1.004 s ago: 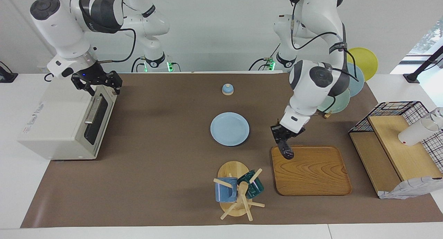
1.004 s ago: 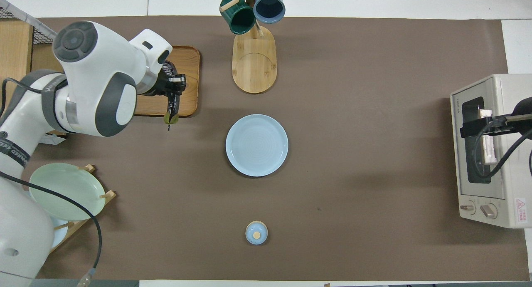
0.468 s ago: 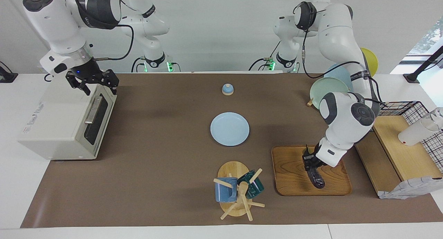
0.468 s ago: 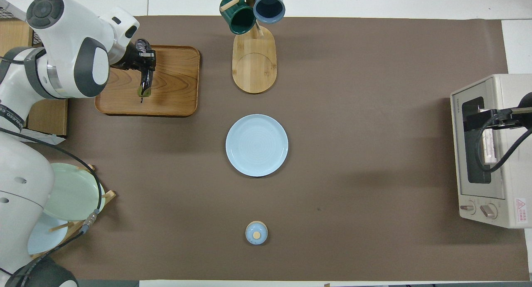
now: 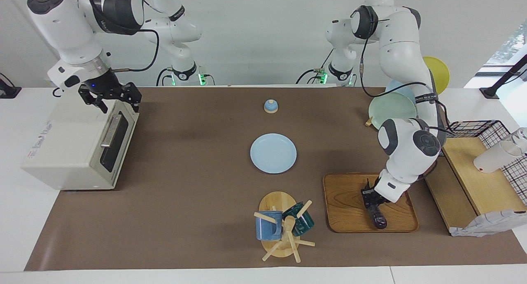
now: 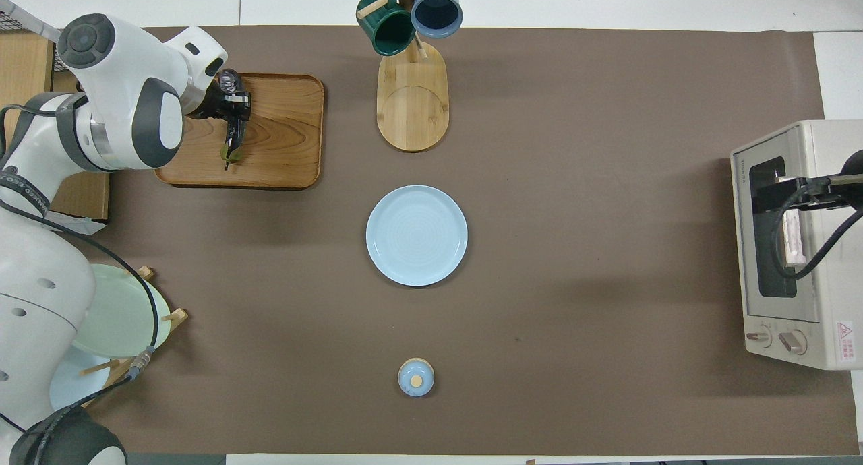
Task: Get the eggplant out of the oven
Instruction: 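Carry the eggplant with the left gripper onto the wooden tray, then open the left gripper and withdraw it from the tray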
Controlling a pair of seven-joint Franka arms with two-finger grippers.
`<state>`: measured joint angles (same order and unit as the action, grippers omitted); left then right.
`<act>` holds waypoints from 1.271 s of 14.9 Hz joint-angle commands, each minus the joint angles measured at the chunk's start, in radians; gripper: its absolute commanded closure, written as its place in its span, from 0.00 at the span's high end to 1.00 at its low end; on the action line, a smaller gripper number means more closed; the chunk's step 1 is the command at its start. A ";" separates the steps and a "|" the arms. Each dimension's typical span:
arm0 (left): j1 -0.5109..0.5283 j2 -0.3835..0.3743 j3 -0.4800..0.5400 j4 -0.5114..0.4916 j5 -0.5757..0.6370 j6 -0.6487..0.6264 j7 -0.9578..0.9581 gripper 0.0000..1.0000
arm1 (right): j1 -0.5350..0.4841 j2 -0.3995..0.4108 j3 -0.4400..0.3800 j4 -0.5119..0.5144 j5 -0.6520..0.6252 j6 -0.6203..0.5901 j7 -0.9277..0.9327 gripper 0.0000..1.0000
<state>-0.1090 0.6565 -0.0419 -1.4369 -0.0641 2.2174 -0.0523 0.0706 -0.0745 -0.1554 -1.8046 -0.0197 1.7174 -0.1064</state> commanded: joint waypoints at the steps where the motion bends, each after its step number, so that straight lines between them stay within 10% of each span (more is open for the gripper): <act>1: 0.003 -0.034 -0.001 -0.033 0.020 -0.019 0.011 0.00 | -0.014 -0.004 0.007 0.004 0.024 -0.022 0.008 1.00; 2: 0.003 -0.034 -0.001 -0.031 0.020 -0.019 0.011 0.32 | -0.014 -0.004 0.005 0.005 0.024 -0.022 0.008 1.00; 3: 0.003 -0.034 -0.001 -0.030 0.020 -0.025 0.011 0.99 | -0.014 -0.004 0.005 0.005 0.024 -0.022 0.008 1.00; 19: 0.031 -0.489 0.005 -0.034 0.020 -0.562 -0.004 1.00 | -0.006 -0.004 0.005 0.007 0.024 -0.022 0.008 1.00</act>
<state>-0.0853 0.2496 -0.0359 -1.4190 -0.0623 1.7177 -0.0466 0.0710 -0.0745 -0.1553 -1.8046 -0.0197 1.7173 -0.1064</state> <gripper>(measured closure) 0.000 0.000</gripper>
